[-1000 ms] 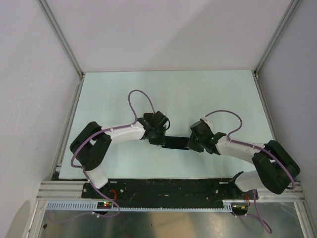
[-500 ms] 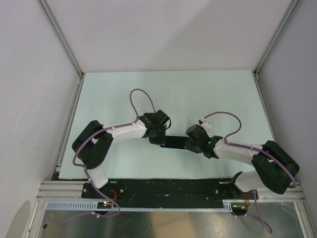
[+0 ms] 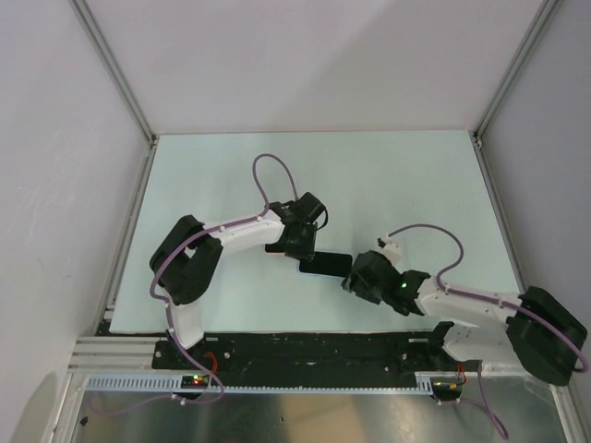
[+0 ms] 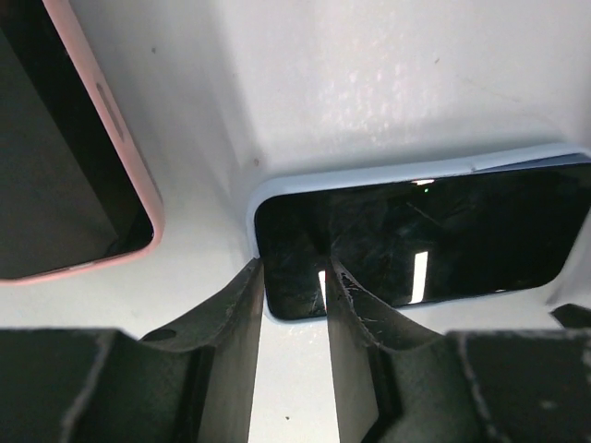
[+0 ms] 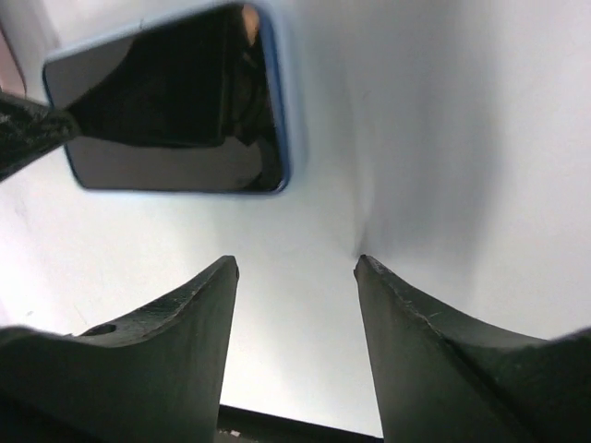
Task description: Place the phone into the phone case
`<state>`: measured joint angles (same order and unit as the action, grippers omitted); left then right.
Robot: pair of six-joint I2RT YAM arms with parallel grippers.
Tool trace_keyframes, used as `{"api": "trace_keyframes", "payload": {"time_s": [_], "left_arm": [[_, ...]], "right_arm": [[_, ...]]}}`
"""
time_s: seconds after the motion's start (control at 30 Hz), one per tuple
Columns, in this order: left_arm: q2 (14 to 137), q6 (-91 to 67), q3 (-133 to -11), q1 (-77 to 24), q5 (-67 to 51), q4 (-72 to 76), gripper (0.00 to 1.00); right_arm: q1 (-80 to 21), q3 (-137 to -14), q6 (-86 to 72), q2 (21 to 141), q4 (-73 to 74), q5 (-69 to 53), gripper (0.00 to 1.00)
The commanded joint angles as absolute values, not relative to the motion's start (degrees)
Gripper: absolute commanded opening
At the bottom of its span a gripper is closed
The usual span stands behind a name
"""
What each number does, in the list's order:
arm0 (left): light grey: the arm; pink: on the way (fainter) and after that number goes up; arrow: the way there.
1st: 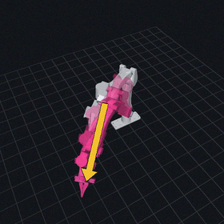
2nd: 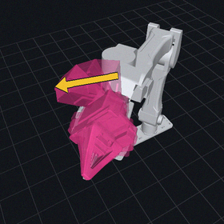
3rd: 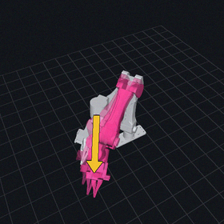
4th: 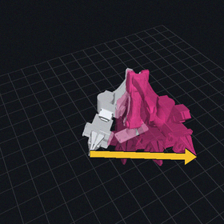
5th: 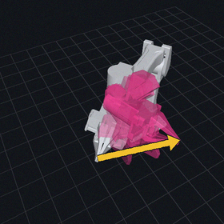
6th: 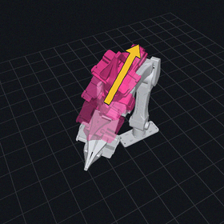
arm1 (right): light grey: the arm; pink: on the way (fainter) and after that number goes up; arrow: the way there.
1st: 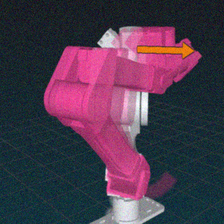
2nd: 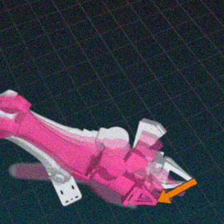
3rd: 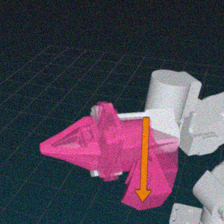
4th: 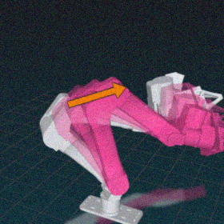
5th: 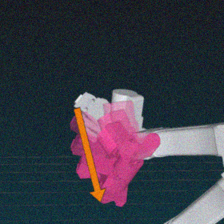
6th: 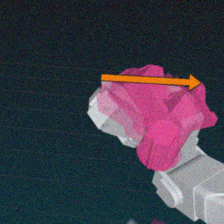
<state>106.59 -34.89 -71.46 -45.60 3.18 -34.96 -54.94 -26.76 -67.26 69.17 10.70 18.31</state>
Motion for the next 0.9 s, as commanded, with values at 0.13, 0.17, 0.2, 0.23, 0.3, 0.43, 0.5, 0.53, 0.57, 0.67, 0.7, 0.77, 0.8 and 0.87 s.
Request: {"api": "trace_keyframes", "payload": {"time_s": [0.13, 0.17, 0.2, 0.23, 0.3, 0.43, 0.5, 0.53, 0.57, 0.67, 0.7, 0.77, 0.8, 0.87], "left_arm": [[96.13, -32.49, -72.67, -44.26, 5.64, -31.44, 0.42], [94.16, -32.51, -71.62, -44.23, 5.81, -31.5, 0.42], [92.65, -32.82, -70.57, -44.22, 5.89, -31.52, 0.43], [90.76, -33.2, -68.82, -44.3, 5.85, -31.49, 0.43], [87.4, -34.86, -65.24, -44.87, 5.79, -31.38, 0.4], [83.84, -39.51, -58.64, -48.01, 7.4, -30.23, 0.32], [83.1, -41.67, -55.84, -49.4, 7.45, -28.74, 0.26], [83.12, -42.59, -54.68, -50.06, 7.33, -27.73, 0.24], [83.18, -43.57, -53.58, -50.52, 7.18, -27.0, 0.21], [84.38, -45.35, -51.13, -51.47, 6.6, -24.08, 0.15], [84.86, -45.75, -50.66, -51.57, 6.46, -23.34, 0.12], [85.92, -46.15, -50.02, -51.65, 6.8, -22.03, 0.06], [86.56, -46.19, -49.84, -51.58, 7.18, -21.52, 0.04], [88.13, -45.83, -49.88, -51.21, 7.24, -20.72, 0.02]], "right_arm": [[-38.98, -33.0, -52.16, 59.95, 22.26, 13.21, 0.61], [-36.63, -34.08, -49.37, 60.74, 21.06, 12.01, 0.61], [-34.75, -34.88, -46.88, 62.71, 18.44, 10.4, 0.6], [-32.67, -36.38, -43.96, 64.71, 16.56, 7.4, 0.6], [-29.94, -41.24, -39.86, 71.13, 15.94, 3.83, 0.56], [-29.72, -49.08, -35.39, 82.78, 16.0, 3.52, 0.53], [-29.64, -51.4, -34.31, 87.01, 15.4, 2.75, 0.52], [-29.72, -52.55, -33.94, 88.72, 15.39, 2.25, 0.5], [-29.76, -53.39, -33.63, 90.59, 15.34, 2.01, 0.48], [-30.64, -55.18, -32.43, 94.19, 15.17, 1.83, 0.46], [-31.09, -55.49, -32.17, 95.09, 15.19, 1.93, 0.46], [-32.16, -55.67, -31.79, 96.13, 15.51, 2.15, 0.46], [-32.82, -55.69, -31.59, 96.4, 15.75, 2.61, 0.46], [-34.62, -55.65, -31.45, 96.7, 16.59, 4.08, 0.45]]}}
